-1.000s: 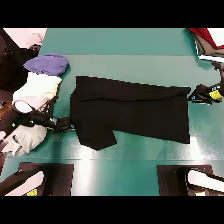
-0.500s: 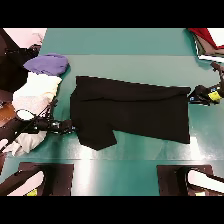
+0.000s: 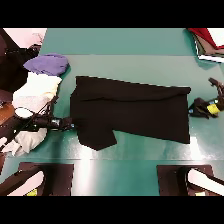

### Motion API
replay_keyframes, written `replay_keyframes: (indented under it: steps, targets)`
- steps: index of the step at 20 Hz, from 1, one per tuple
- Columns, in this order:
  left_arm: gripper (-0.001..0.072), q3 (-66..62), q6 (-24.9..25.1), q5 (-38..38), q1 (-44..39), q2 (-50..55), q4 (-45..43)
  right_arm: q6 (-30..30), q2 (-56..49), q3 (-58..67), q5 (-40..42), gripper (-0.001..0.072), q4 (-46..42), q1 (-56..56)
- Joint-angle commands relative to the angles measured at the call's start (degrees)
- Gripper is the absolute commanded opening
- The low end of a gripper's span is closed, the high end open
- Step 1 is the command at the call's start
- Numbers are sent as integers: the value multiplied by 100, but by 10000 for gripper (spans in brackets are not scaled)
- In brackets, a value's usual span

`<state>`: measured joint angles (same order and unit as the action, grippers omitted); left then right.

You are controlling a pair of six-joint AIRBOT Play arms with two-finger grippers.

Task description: Fold the shirts.

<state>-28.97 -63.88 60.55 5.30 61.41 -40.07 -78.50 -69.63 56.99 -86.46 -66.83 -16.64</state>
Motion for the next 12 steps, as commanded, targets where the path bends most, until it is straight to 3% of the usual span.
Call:
replay_keyframes:
  steps: [1, 2, 4, 6, 12]
  targets:
    - [24, -343, 96, 256, 2, -7, 4, 15, 584, -975, 103, 410, -544, -787]
    - [24, -404, 94, 251, 2, -7, 7, 46, 675, -1270, 103, 544, -472, -1132]
    - [24, -448, 94, 254, 2, -7, 11, 280, 706, -1749, 138, 521, -345, -1707]
    - [24, -446, 94, 275, 2, -7, 7, 573, 704, -2144, 254, 442, 44, -2118]
    - [24, -446, 96, 269, 2, -4, 7, 660, 704, -2653, 708, 435, 267, -2037]
